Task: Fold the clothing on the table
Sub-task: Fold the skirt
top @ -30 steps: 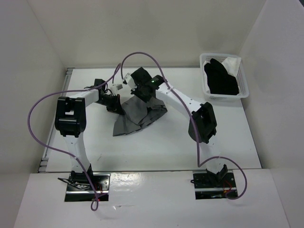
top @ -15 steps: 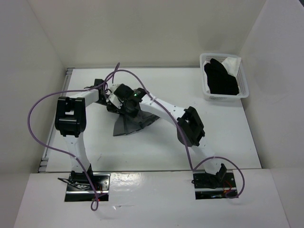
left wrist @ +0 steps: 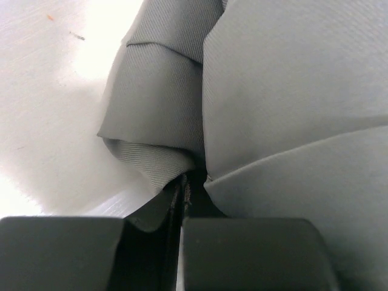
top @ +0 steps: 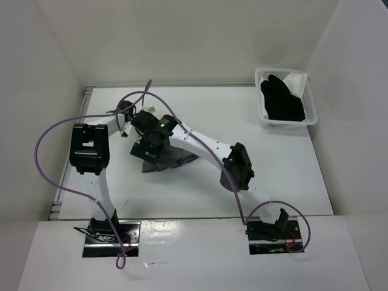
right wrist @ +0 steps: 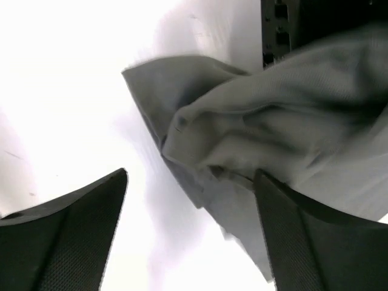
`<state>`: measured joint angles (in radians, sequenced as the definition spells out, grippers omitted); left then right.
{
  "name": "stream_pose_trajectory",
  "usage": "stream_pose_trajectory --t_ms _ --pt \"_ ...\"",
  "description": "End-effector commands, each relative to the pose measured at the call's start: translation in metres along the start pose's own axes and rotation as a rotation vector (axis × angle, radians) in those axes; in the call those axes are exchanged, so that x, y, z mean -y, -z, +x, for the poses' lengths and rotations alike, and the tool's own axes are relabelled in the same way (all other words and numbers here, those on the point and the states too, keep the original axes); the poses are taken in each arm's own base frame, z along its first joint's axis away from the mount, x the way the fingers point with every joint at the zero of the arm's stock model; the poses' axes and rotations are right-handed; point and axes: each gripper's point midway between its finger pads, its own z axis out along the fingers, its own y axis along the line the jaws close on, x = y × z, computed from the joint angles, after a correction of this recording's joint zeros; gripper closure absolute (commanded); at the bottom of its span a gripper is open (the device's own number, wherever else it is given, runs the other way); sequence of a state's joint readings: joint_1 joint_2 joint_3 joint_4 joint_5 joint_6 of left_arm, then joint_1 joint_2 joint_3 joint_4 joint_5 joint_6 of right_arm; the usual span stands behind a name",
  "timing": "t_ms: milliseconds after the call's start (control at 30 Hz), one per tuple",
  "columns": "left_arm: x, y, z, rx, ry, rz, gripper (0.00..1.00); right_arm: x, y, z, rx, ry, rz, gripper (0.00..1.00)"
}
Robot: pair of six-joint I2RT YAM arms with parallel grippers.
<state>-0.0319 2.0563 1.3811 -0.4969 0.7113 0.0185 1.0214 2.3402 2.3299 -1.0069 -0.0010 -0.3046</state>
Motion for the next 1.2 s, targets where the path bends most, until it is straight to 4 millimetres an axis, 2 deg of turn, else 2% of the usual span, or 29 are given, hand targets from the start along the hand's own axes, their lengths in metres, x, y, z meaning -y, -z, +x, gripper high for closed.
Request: stream_pose_trajectory --t_ms 0,33,67,133,167,200,267,300,333,367,400,433,467,500,533,567,600,633,667,700,733,767,800,833,900,933,1000,1100,1167 --pt "0.016 0.004 -0.011 0.030 -0.038 0.042 1.00 -0.011 0.017 -0.034 0.109 0.002 -0.030 0.08" --pt "0.016 0.006 -0.011 0.030 -0.047 0.032 1.00 -0.009 0.024 -0.038 0.124 0.012 -0.026 0.06" --pt "0.012 0.009 -0.012 0.036 -0.040 0.028 1.00 -0.007 0.043 -0.044 0.157 0.013 -0.017 0.04" --pt "0.011 0.017 -0.015 0.049 -0.050 0.003 0.98 -0.002 0.057 -0.042 0.169 0.015 -0.007 0.01" --pt "0.007 0.024 -0.016 0.060 -0.038 -0.005 0.97 0.010 0.075 -0.040 0.189 0.007 0.013 0.01" --pt "0.007 0.032 -0.019 0.073 -0.035 -0.010 0.94 0.015 0.085 -0.037 0.195 -0.001 0.021 0.01" --pt "0.003 0.045 -0.021 0.094 -0.045 -0.024 0.66 0.023 0.096 -0.022 0.177 0.000 0.032 0.01" --pt "-0.004 0.055 -0.020 0.101 -0.027 -0.035 0.53 0.040 0.119 -0.019 0.211 -0.014 0.064 0.01" --pt "-0.007 0.062 -0.020 0.109 -0.024 -0.043 0.43 0.046 0.125 -0.012 0.208 -0.029 0.067 0.01" --pt "-0.010 0.072 -0.021 0.121 -0.040 -0.063 0.29 0.048 0.122 0.006 0.173 -0.017 0.056 0.01" --pt "-0.020 0.087 -0.018 0.132 -0.012 -0.090 0.22 0.070 0.144 0.014 0.199 -0.055 0.099 0.01" --pt "-0.027 0.094 -0.013 0.135 0.003 -0.111 0.17 0.077 0.151 0.022 0.210 -0.062 0.095 0.01" --pt "-0.028 0.111 -0.016 0.166 -0.004 -0.138 0.14 0.083 0.151 0.041 0.185 -0.083 0.086 0.01" --pt "-0.042 0.130 -0.009 0.188 0.039 -0.173 0.09 0.096 0.160 0.048 0.207 -0.101 0.096 0.01" --pt "-0.047 0.144 -0.009 0.211 0.038 -0.200 0.06 0.123 0.185 0.064 0.251 -0.163 0.127 0.01" --pt "-0.043 0.163 -0.006 0.238 0.028 -0.221 0.04 0.131 0.183 0.087 0.233 -0.207 0.124 0.01" --pt "-0.048 0.181 -0.005 0.272 0.036 -0.249 0.02 0.160 0.207 0.106 0.274 -0.267 0.195 0.01" --pt "-0.043 0.193 -0.009 0.295 0.008 -0.265 0.02 0.161 0.200 0.129 0.246 -0.304 0.192 0.01" --pt "-0.025 0.209 -0.015 0.330 -0.042 -0.275 0.01 0.169 0.202 0.144 0.236 -0.329 0.223 0.01" --pt "-0.005 0.205 -0.019 0.327 -0.108 -0.240 0.01 0.174 0.204 0.152 0.239 -0.342 0.253 0.01" --pt "0.019 0.210 -0.026 0.349 -0.179 -0.218 0.01 0.174 0.203 0.173 0.213 -0.372 0.269 0.01" --pt "0.038 0.205 -0.025 0.332 -0.215 -0.166 0.01 0.174 0.202 0.180 0.209 -0.382 0.276 0.01" --pt "0.064 0.202 -0.032 0.339 -0.290 -0.083 0.01 0.173 0.201 0.187 0.207 -0.403 0.281 0.01" --pt "0.087 0.185 -0.028 0.282 -0.316 0.002 0.01 0.171 0.201 0.199 0.207 -0.432 0.278 0.01" --pt "0.115 0.170 -0.028 0.239 -0.359 0.130 0.01 0.172 0.200 0.208 0.204 -0.451 0.279 0.01" --pt "0.126 0.155 -0.030 0.198 -0.402 0.183 0.01 0.168 0.200 0.212 0.199 -0.453 0.276 0.01" --pt "0.135 0.138 -0.022 0.135 -0.411 0.214 0.01 0.168 0.204 0.215 0.203 -0.459 0.286 0.01" --pt "0.137 0.105 -0.017 0.066 -0.445 0.223 0.01 0.164 0.204 0.221 0.193 -0.462 0.292 0.01" --pt "0.120 0.080 -0.013 0.025 -0.402 0.205 0.02 0.165 0.205 0.230 0.184 -0.482 0.301 0.01"
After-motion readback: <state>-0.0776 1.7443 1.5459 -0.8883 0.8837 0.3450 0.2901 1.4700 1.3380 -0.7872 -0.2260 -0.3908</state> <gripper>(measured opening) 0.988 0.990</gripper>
